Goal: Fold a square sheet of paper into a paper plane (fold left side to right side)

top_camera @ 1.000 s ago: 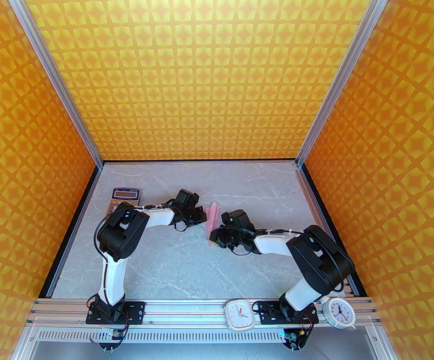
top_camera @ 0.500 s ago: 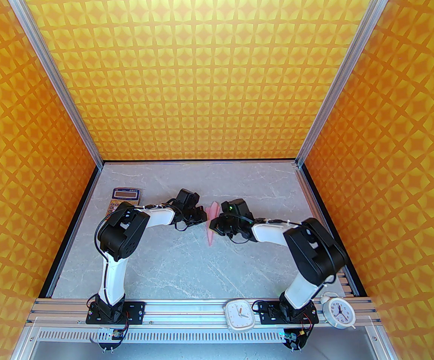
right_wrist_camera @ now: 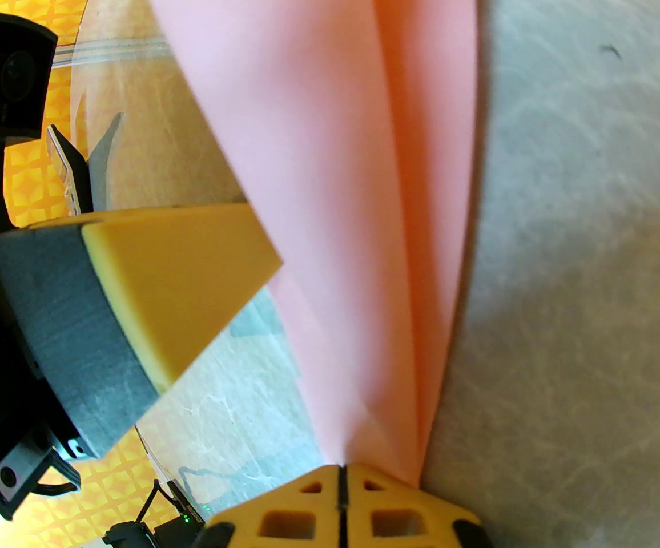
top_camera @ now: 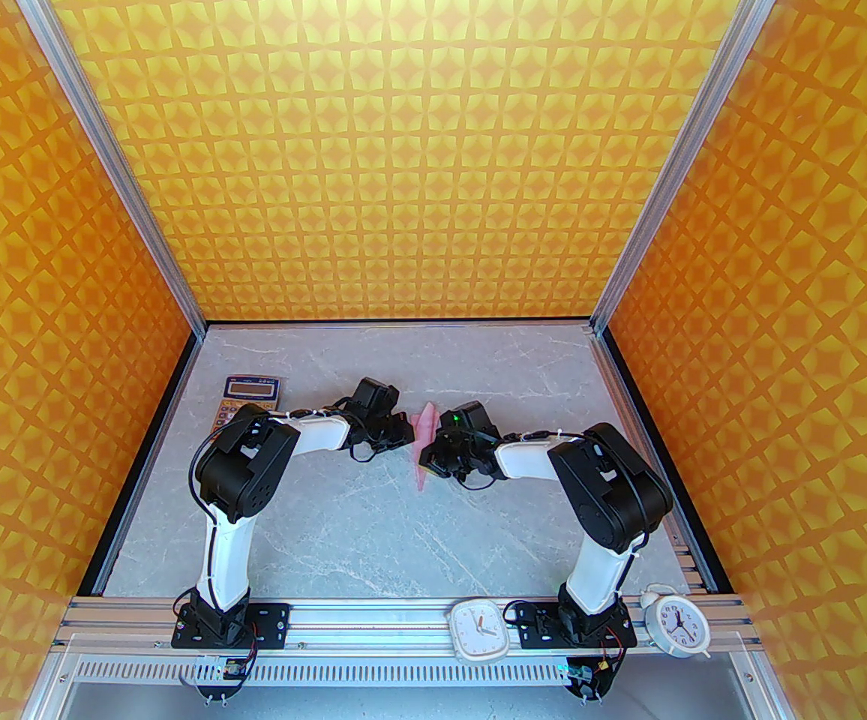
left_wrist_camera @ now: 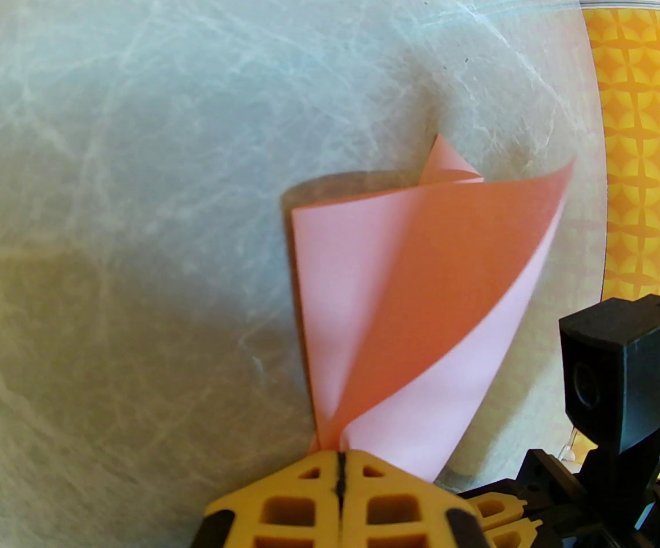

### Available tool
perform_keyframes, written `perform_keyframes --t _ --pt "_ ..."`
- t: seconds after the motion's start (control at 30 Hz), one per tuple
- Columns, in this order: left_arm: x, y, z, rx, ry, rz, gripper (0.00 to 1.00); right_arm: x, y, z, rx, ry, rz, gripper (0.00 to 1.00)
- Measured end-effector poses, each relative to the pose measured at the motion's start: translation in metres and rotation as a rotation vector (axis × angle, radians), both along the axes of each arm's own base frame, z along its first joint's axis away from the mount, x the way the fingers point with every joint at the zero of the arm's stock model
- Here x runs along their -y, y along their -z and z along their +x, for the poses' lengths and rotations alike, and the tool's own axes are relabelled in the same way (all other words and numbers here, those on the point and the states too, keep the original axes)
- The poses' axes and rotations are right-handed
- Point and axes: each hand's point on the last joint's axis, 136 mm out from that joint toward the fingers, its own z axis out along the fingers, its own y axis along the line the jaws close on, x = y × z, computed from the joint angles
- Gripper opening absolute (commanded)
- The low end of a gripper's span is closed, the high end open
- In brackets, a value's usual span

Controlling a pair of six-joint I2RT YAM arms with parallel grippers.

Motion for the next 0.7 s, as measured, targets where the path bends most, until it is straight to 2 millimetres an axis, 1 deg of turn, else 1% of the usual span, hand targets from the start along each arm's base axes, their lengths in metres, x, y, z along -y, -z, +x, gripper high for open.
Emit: perform_keyframes --t 0.1,0.27,0.37,0.43,0.5,0.63,0.7 --pt "0.0 0.0 0.0 0.002 -0.001 0.001 0.0 0.003 -0.011 0.006 0.016 0.011 0.002 0.08" --pt "0.0 0.0 0.0 0.002 -0.001 0.004 0.0 0.007 -0.03 0.03 0.071 0.034 0.015 0.08" --pt "0.001 0.0 0.0 0.003 -0.001 0.004 0.0 0.007 -0.034 0.043 0.089 0.039 0.018 0.08" --pt "0.001 0.0 0.0 0.003 -0.001 0.005 0.0 0.006 -0.03 0.05 0.089 0.039 0.014 0.08" --pt "0.001 0.0 0.0 0.003 -0.001 0.006 0.0 0.006 -0.021 0.053 0.073 0.038 0.003 0.07" --pt "0.002 0.0 0.0 0.005 0.002 0.006 0.0 0.014 0.003 0.049 0.019 0.04 -0.036 0.07" --pt "0.003 0.0 0.0 0.006 0.004 0.007 0.0 0.015 0.004 0.051 0.02 0.038 -0.038 0.07"
